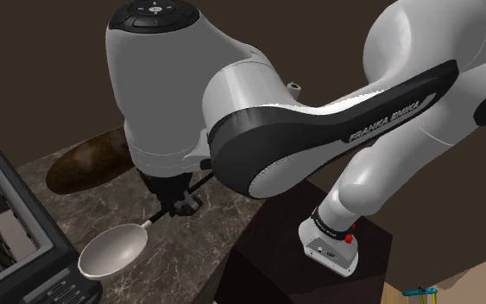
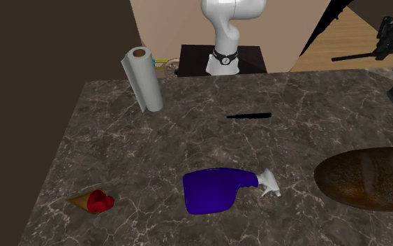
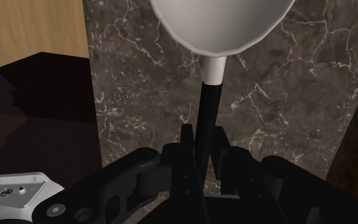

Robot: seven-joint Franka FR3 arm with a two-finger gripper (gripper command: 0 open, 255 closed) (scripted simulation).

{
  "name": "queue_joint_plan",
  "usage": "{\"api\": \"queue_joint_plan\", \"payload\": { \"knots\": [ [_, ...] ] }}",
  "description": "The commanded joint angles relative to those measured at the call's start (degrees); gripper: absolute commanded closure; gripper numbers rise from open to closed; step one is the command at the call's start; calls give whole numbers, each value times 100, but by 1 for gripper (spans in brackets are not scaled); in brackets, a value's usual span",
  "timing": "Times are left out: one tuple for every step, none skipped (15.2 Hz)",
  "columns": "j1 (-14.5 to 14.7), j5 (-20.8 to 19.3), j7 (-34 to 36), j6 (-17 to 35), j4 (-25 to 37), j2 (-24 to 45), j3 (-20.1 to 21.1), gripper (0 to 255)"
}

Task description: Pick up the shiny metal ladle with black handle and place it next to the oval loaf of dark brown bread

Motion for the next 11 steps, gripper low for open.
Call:
{"api": "queue_joint_plan", "payload": {
  "knots": [
    [-11, -79, 99, 155, -91, 99, 62, 255],
    [-15, -107, 129, 229, -147, 132, 80, 255],
    [-19, -138, 160, 303, -202, 167, 98, 255],
    [-24, -171, 193, 377, -256, 204, 117, 255],
    [-29, -207, 229, 451, -308, 244, 136, 255],
    [-34, -246, 266, 524, -359, 287, 155, 255],
    [-39, -288, 306, 597, -409, 332, 174, 255],
    [-44, -333, 347, 670, -458, 379, 193, 255],
    [-49, -382, 392, 742, -505, 429, 211, 255],
    [-54, -434, 438, 814, -551, 482, 229, 255],
    [-59, -490, 487, 884, -595, 538, 247, 255]
  ]
}}
